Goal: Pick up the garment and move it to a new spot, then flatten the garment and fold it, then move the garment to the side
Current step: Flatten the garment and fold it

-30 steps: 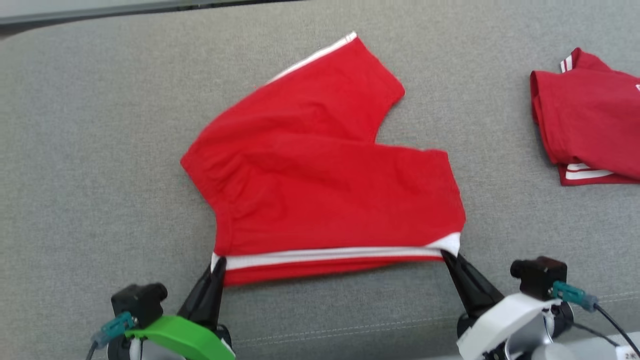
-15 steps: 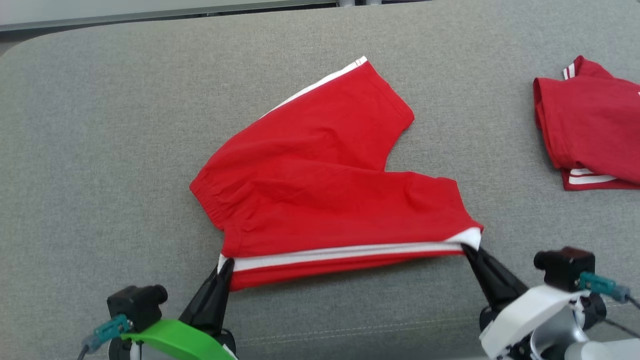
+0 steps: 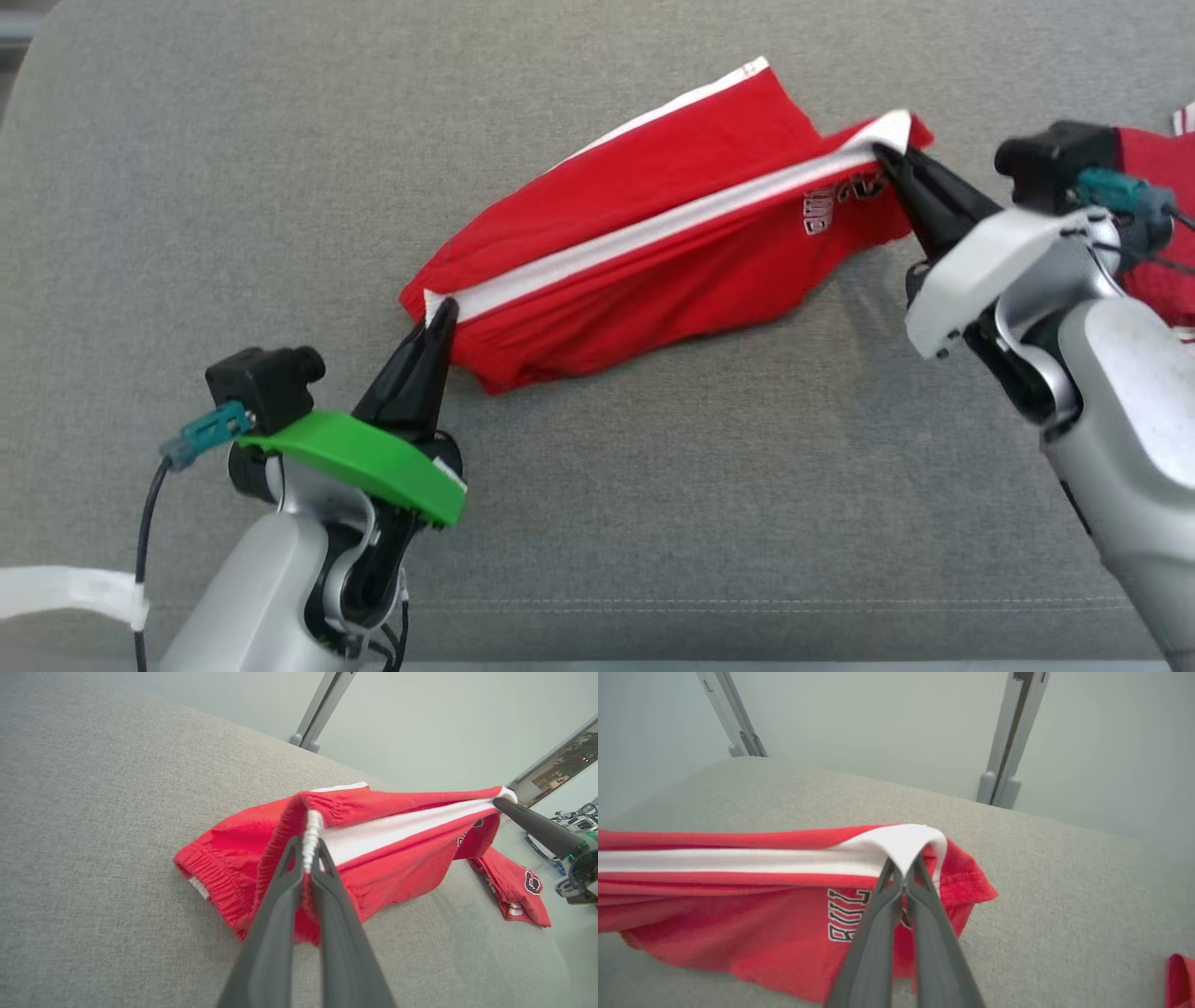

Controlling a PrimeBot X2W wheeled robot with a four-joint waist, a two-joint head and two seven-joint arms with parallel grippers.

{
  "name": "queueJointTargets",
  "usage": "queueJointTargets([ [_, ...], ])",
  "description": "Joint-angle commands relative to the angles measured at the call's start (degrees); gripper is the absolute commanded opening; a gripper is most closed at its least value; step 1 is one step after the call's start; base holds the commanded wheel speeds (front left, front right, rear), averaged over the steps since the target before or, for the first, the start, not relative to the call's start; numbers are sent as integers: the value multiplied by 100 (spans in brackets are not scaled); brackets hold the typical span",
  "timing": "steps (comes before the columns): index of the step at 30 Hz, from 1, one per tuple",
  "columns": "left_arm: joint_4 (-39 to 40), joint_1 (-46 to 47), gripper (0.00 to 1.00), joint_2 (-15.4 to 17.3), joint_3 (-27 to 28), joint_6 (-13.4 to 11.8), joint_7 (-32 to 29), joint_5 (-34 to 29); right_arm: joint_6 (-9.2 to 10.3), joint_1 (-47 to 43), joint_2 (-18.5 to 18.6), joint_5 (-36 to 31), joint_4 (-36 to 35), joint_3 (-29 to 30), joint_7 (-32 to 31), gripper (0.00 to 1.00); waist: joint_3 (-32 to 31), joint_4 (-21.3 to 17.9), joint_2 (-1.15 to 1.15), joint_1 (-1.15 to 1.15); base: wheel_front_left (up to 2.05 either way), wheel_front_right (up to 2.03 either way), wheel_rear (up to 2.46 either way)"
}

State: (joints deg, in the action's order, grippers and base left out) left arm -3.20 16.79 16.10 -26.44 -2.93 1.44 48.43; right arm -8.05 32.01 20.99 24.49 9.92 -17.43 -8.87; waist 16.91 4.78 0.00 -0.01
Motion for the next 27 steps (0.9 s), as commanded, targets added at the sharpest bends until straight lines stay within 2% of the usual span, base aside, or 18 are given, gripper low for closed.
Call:
queueJointTargets([
  [1,-381,295,0,-56,79,71,91,58,99,552,202,96,483,-175,115,0,321,376,0,1,0,0,0],
  [8,-1680,1141,0,-588,-72,451,292,57,97,1828,304,472,2029,-1188,478,0,560,786,0,1,0,0,0],
  [17,-2892,1833,0,-1046,-242,814,558,167,70,2580,311,911,3182,-2033,1057,0,727,1034,0,1,0,0,0],
  [18,-3014,1894,27,-1066,-264,843,593,178,70,2662,300,948,3315,-2086,1127,3,741,1044,0,1,0,0,0],
  [19,-3098,1947,79,-1088,-285,876,633,218,70,2728,277,998,3445,-2114,1191,38,751,1050,0,1,0,0,0],
  [20,-3205,2008,100,-1104,-309,900,665,232,70,2792,251,1023,3545,-2172,1275,92,760,1054,0,1,0,0,0],
  [21,-3279,2059,100,-1121,-369,928,689,210,69,2849,214,1097,3626,-2205,1379,100,771,1055,0,1,0,0,0],
  [27,-3522,2286,100,-1144,-429,976,1199,-45,62,2977,82,1282,3970,-2417,2011,100,768,1005,0,1,0,0,0],
])
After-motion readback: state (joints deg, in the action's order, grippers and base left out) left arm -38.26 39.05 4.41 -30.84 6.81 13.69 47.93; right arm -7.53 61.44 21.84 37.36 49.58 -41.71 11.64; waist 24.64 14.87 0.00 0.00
